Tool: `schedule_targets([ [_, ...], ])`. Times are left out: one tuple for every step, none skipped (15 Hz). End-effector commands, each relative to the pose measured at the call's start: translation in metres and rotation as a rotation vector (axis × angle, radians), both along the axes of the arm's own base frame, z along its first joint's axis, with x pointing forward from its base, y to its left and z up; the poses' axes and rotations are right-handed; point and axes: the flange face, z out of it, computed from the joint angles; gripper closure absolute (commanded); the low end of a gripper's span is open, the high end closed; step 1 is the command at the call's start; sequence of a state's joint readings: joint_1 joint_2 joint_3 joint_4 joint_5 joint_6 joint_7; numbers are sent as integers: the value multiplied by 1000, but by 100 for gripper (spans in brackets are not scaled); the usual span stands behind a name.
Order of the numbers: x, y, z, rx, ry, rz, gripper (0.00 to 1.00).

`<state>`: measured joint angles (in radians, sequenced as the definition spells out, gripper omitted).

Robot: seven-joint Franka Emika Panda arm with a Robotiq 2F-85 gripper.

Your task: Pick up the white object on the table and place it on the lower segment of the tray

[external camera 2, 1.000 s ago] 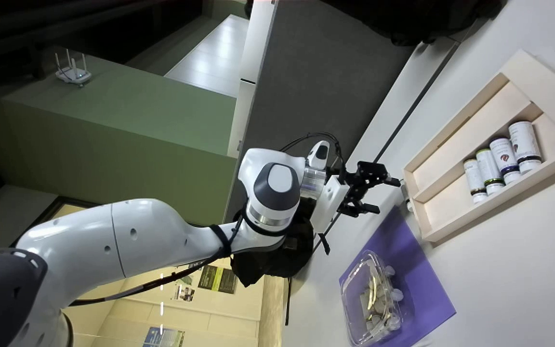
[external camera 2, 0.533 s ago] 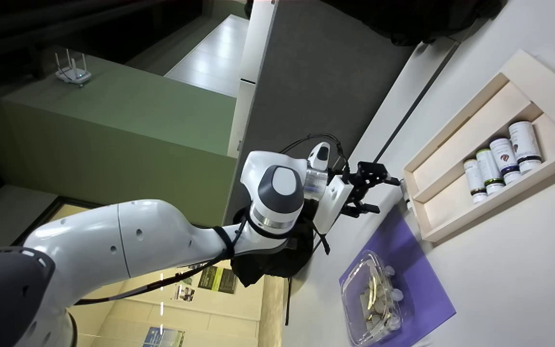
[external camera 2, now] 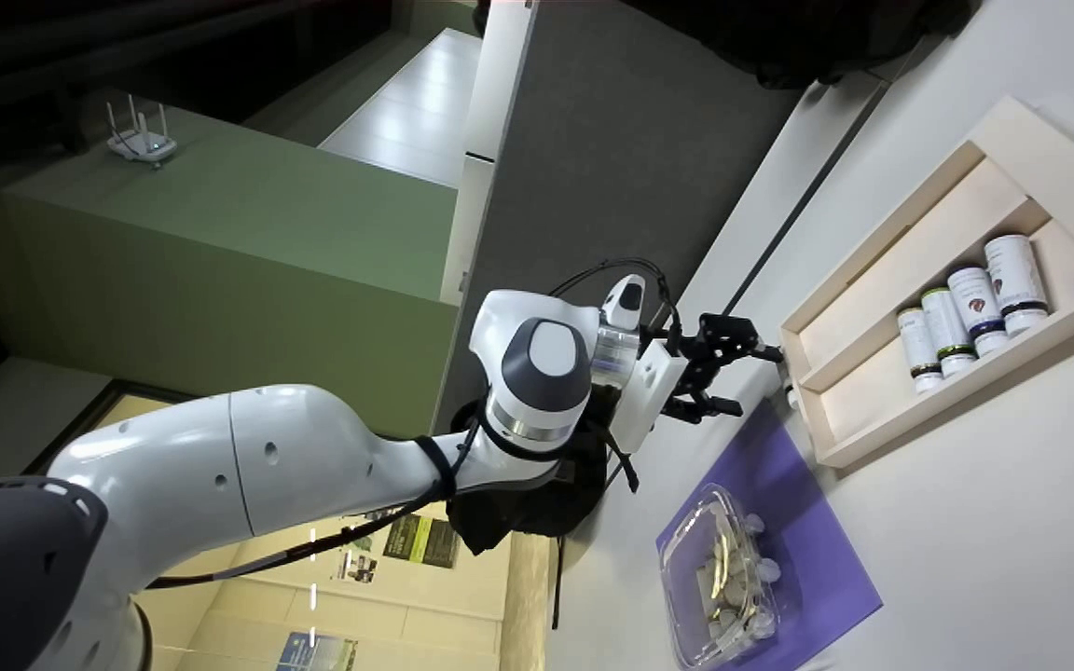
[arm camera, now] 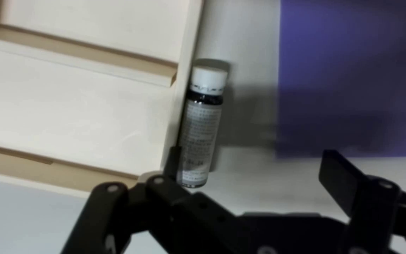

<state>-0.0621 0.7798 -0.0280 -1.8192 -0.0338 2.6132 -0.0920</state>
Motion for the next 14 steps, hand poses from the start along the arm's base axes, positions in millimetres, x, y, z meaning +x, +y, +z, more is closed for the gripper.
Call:
schedule_targets([
  [1,-1,4,0,4,-27,0],
  [0,-1,4,1,7,-28,0],
  [0,-1,4,0,8,-28,0],
  [0,-1,4,0,9,-29,0],
  [0,-1,4,-1,9,-29,0],
  [0,-1,4,0,8,-30,0],
  [0,-1,4,1,8,-30,0],
  [0,-1,4,1,8,-29,0],
  [0,-1,4,2,8,-28,0],
  [1,-1,3,3,5,-26,0],
  [1,0,3,5,3,-21,0],
  [0,-1,3,2,8,-20,0],
  [-1,-2,4,-12,20,-29,0],
  [0,0,0,-1,5,0,0],
])
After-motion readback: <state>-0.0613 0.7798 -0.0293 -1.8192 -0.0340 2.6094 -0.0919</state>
